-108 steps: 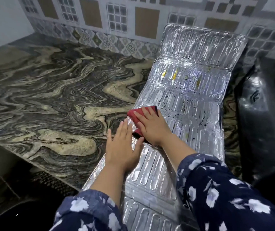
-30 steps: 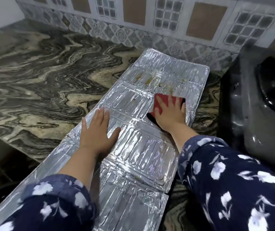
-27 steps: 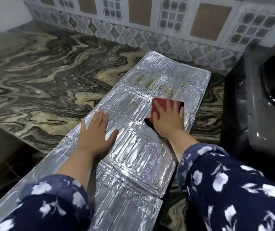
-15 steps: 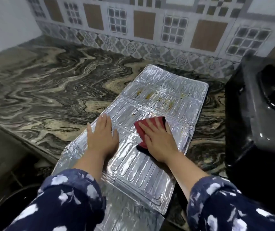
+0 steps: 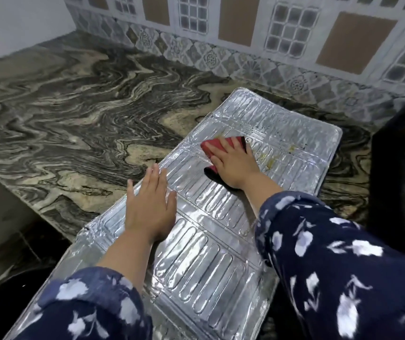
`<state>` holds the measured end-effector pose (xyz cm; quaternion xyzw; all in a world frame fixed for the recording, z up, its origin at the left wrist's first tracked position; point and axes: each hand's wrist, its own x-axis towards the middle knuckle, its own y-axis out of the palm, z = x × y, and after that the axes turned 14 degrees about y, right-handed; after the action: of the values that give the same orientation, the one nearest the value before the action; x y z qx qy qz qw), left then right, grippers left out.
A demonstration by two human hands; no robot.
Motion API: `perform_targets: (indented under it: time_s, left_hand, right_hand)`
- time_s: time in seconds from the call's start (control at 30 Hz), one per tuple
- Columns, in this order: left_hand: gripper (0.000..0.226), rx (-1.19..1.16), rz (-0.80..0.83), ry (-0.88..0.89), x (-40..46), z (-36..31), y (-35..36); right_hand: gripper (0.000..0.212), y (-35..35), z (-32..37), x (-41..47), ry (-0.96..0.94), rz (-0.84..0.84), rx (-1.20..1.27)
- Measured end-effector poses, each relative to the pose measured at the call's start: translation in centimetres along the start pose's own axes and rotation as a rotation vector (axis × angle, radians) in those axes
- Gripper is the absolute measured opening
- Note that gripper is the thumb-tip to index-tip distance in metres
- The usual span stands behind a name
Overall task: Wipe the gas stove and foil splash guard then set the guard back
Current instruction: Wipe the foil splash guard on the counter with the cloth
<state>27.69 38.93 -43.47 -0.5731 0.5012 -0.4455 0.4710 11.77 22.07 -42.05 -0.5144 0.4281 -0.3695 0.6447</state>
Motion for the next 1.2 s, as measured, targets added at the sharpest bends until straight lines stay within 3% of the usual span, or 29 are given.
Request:
perform_targets:
  time_s: [0.13, 0.33, 0.47, 0.6, 0.77, 1.03, 1.2]
  left_hand:
    - [0.06, 0.015, 0.018, -0.023, 0.1, -0.4, -0.2]
    - [0.056, 0.027, 0.026, -0.05, 0.3, -0.5, -0.1]
    - [0.064, 0.027, 0.03, -0.054, 0.2, -0.3, 0.0]
    - [0.066, 0.013, 0.07, -0.05, 0.2, -0.5, -0.6]
    - [0.062, 0.027, 0.025, -0.166, 2.5, -2.1, -2.4]
    - [0.058, -0.17, 0.006, -0.006, 12.5, -4.1, -1.9]
    - [0.072, -0.074, -0.036, -0.017, 12.8, -3.6, 0.8]
  right_hand:
    - [0.049, 0.1, 0.7, -2.0, 0.07, -0.039, 0.03]
    - [0.056, 1.6, 5.6, -10.0, -0.255, -0.042, 0.03]
    - [0.047, 0.9, 5.7, -4.6, -0.29, -0.021, 0.02]
    - [0.047, -0.1, 2.5, -0.3, -0.202, -0.022, 0.033]
    - [0.049, -1.5, -0.1, 1.1, -0.181, -0.042, 0.012]
    - [0.048, -1.3, -0.3, 3.8, -0.198, -0.054, 0.011]
    - [0.05, -2.3, -2.2, 9.8, -0.09, -0.074, 0.023]
